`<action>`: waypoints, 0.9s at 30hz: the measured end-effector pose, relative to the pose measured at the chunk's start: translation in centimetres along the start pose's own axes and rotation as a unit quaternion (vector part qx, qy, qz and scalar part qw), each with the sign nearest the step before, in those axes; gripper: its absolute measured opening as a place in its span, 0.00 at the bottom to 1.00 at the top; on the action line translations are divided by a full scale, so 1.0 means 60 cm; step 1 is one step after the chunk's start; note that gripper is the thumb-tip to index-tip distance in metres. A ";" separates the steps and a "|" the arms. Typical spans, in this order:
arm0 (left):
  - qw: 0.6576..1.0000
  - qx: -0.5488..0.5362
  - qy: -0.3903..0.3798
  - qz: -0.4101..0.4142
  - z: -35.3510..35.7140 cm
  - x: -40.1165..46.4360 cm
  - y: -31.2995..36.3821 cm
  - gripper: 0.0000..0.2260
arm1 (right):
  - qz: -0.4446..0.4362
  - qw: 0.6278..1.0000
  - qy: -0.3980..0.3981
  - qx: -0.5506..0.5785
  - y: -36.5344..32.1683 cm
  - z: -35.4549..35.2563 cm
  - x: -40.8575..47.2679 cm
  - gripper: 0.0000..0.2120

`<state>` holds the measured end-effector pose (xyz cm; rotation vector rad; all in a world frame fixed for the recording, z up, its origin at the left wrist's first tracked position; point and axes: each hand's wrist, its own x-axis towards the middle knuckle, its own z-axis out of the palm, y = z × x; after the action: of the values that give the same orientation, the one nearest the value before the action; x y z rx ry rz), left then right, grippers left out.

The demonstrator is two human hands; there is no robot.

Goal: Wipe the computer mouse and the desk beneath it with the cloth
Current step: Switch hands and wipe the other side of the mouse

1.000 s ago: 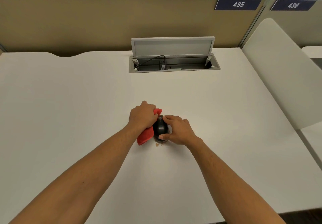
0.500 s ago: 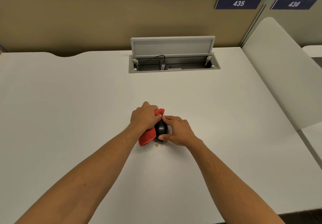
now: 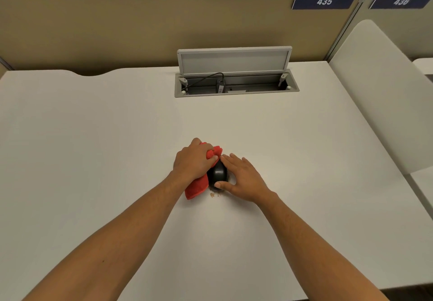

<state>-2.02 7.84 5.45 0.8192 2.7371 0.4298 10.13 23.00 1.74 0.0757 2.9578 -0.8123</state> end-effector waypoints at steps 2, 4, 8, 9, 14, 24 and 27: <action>1.000 -0.003 -0.005 0.028 0.000 -0.001 0.007 0.16 | -0.008 1.000 0.010 0.004 0.000 0.001 0.000 0.39; 0.999 0.005 -0.006 0.040 0.000 -0.001 0.013 0.16 | -0.015 1.000 0.018 0.000 -0.001 0.004 0.000 0.38; 0.999 0.042 0.011 0.017 0.000 0.004 0.018 0.16 | -0.013 1.000 0.021 -0.008 0.005 0.014 -0.004 0.39; 0.999 0.048 0.016 0.006 0.000 0.006 0.019 0.16 | -0.011 1.000 0.023 -0.012 0.006 0.016 -0.004 0.39; 0.998 0.036 0.035 -0.024 -0.002 0.012 0.017 0.15 | -0.012 0.999 0.044 -0.011 0.012 0.028 -0.007 0.38; 0.998 0.042 0.043 -0.018 0.005 0.004 -0.003 0.16 | -0.018 0.998 0.063 -0.015 0.014 0.034 -0.009 0.37; 0.999 0.011 0.048 -0.023 -0.001 0.009 -0.002 0.16 | -0.019 0.998 0.065 -0.019 0.014 0.034 -0.009 0.37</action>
<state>-2.52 8.04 5.36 0.7590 2.8476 0.4421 10.86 22.64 -0.40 0.0731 3.1045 -0.7844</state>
